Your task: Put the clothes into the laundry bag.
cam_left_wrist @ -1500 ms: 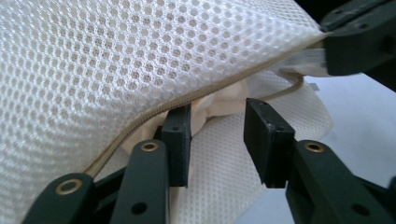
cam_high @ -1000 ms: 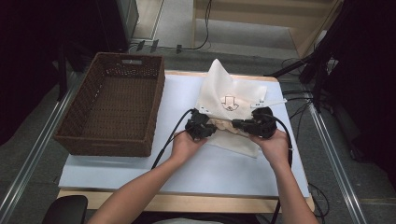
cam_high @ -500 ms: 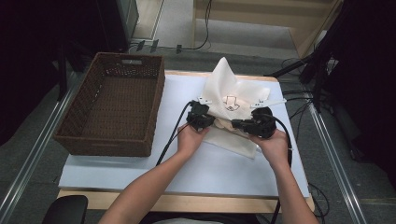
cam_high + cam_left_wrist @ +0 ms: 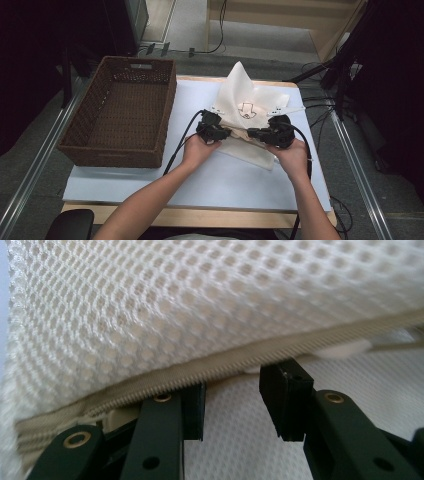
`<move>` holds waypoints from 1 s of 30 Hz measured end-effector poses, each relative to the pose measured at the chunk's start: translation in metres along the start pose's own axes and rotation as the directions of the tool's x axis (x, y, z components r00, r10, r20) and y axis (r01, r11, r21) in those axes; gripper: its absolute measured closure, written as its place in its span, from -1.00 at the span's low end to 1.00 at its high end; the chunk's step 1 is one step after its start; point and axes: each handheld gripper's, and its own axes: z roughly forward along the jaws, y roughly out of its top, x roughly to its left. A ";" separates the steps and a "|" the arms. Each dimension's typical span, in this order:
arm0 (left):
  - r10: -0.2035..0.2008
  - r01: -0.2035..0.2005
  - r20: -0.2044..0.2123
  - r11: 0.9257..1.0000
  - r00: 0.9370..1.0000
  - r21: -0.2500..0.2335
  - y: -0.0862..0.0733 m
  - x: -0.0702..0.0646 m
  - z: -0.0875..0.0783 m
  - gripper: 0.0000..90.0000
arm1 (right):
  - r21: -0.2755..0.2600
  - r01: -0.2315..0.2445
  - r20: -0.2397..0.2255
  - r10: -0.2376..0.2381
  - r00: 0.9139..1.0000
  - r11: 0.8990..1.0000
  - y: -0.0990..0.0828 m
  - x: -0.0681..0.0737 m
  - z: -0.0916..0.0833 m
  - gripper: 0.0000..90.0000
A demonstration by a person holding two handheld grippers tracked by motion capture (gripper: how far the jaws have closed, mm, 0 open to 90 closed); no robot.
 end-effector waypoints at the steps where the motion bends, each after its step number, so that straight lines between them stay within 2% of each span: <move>1: -0.002 0.002 0.009 1.000 1.000 -0.003 -0.001 -0.001 -0.002 0.42 | 0.001 0.001 0.002 -0.001 1.000 1.000 0.000 0.000 0.000 0.99; 5: 0.010 -0.009 0.027 1.000 1.000 -0.017 -0.004 -0.006 -0.009 0.47 | 0.002 -0.001 0.004 0.001 1.000 1.000 0.001 0.001 0.000 0.99; 7: 0.022 -0.020 0.052 0.999 0.998 -0.033 -0.005 -0.010 -0.011 0.54 | 0.002 0.000 0.004 0.000 1.000 1.000 0.001 0.001 0.000 0.99; 9: 0.036 -0.033 0.073 0.999 0.997 -0.042 -0.006 -0.017 -0.010 0.61 | 0.003 -0.002 0.005 0.002 1.000 1.000 0.001 0.001 0.000 0.99; 12: 0.038 -0.031 0.100 0.997 0.994 -0.064 -0.007 -0.026 -0.006 0.65 | -0.002 -0.002 0.007 0.002 1.000 1.000 0.001 0.001 0.000 0.99; 15: 0.016 -0.011 0.100 0.999 0.995 -0.051 -0.006 -0.029 0.008 0.63 | -0.004 -0.004 0.008 0.004 1.000 1.000 0.001 0.000 0.001 0.99; 16: 0.001 0.004 0.091 0.998 0.996 -0.057 -0.005 -0.029 0.012 0.61 | -0.003 -0.004 0.006 0.005 1.000 1.000 0.001 0.000 0.001 0.99; 19: -0.056 0.065 0.103 0.994 0.993 -0.084 0.000 -0.026 0.021 0.60 | -0.002 -0.004 0.006 0.004 1.000 1.000 0.000 0.000 0.001 0.99; 20: -0.067 0.076 0.097 0.993 0.993 -0.093 0.002 -0.026 0.025 0.61 | -0.002 -0.005 0.006 0.005 1.000 1.000 0.000 0.000 0.002 0.99; 23: -0.064 0.070 0.059 0.992 0.996 -0.107 0.008 -0.026 0.031 0.63 | -0.004 -0.010 0.001 0.010 1.000 1.000 0.001 0.000 0.001 0.99; 27: -0.031 0.030 -0.005 0.991 0.999 -0.128 0.017 -0.028 0.034 0.68 | -0.012 -0.018 -0.005 0.018 1.000 1.000 0.001 -0.002 0.000 0.99; 30: -0.016 0.010 -0.040 0.986 0.999 -0.166 0.020 -0.029 0.033 0.73 | -0.020 -0.021 -0.009 0.021 1.000 1.000 0.001 -0.002 0.000 0.99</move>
